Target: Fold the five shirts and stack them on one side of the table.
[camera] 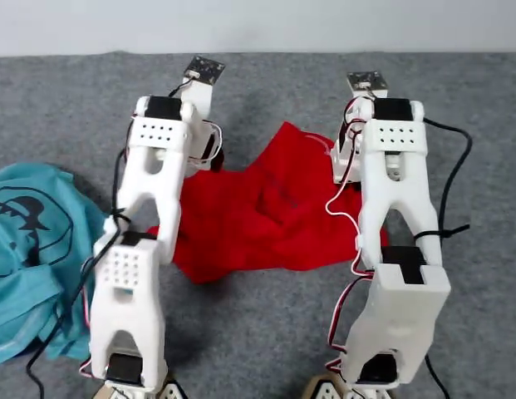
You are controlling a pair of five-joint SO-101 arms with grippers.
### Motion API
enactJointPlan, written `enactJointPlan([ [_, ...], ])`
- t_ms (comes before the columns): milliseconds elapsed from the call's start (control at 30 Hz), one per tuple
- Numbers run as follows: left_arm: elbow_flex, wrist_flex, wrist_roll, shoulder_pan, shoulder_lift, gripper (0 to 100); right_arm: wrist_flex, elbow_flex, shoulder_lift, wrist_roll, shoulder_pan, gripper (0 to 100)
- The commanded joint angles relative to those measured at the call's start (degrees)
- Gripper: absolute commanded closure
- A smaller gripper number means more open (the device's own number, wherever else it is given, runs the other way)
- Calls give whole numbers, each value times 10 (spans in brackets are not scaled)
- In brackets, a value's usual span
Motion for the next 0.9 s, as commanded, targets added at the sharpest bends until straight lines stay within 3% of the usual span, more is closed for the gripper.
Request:
enactJointPlan([
  [0, -158, 40, -15, 1, 91, 800, 7, -29, -40, 4, 4, 990],
  [167, -296, 80, -15, -12, 201, 801, 7, -29, -40, 4, 4, 990],
  [300, -327, 82, -14, -22, 237, 803, 7, -29, -38, 4, 3, 990],
  [500, -328, 81, -14, -25, 239, 808, 6, -29, -37, 4, 1, 990],
  [867, -285, 102, -62, -7, 230, 939, 6, -29, -41, 4, 2, 990],
])
